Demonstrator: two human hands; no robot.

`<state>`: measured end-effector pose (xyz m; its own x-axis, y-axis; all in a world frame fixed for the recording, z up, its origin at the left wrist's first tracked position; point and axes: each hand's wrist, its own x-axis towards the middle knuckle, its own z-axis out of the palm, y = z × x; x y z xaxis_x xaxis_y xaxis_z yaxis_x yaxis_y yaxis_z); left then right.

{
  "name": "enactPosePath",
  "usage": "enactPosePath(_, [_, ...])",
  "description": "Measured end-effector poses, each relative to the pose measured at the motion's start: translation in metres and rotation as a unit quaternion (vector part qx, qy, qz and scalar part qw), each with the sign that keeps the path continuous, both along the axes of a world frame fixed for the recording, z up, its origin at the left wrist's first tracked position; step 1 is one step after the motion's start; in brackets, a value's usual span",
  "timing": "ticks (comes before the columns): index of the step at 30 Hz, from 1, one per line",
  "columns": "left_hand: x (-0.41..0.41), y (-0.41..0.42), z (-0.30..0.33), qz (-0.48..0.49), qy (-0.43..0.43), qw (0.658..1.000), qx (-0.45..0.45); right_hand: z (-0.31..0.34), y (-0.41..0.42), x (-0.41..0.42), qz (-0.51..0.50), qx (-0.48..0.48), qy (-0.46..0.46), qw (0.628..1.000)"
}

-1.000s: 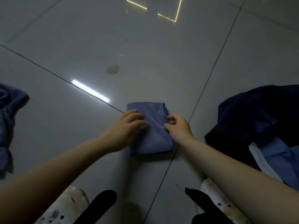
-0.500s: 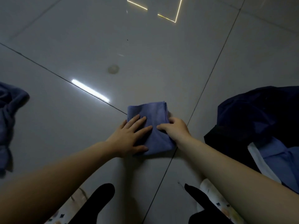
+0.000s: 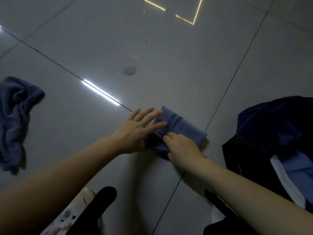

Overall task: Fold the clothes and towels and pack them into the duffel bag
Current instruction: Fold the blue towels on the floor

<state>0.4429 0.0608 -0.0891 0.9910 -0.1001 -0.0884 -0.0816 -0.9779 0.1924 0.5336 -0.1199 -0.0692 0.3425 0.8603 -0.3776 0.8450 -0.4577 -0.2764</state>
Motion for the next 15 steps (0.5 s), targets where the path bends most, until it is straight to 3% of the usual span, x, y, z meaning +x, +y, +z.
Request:
enactPosePath(3, [-0.011, -0.008, -0.008, -0.053, 0.138, 0.988, 0.048, -0.006, -0.008, -0.005, -0.027, 0.048, 0.012, 0.998])
enactPosePath(8, [-0.008, -0.013, -0.012, 0.01, 0.036, 0.997, -0.072, 0.001, -0.009, 0.012, -0.102, 0.031, 0.092, 0.99])
enactPosePath(12, [0.008, -0.013, -0.002, 0.117, 0.051, 0.972, -0.195, 0.003, -0.012, 0.019, -0.188, 0.047, 0.183, 0.964])
enactPosePath(15, [0.02, -0.014, -0.002, 0.174, 0.083, 0.961, -0.2, 0.003, -0.012, 0.017, -0.25, 0.05, 0.235, 0.938])
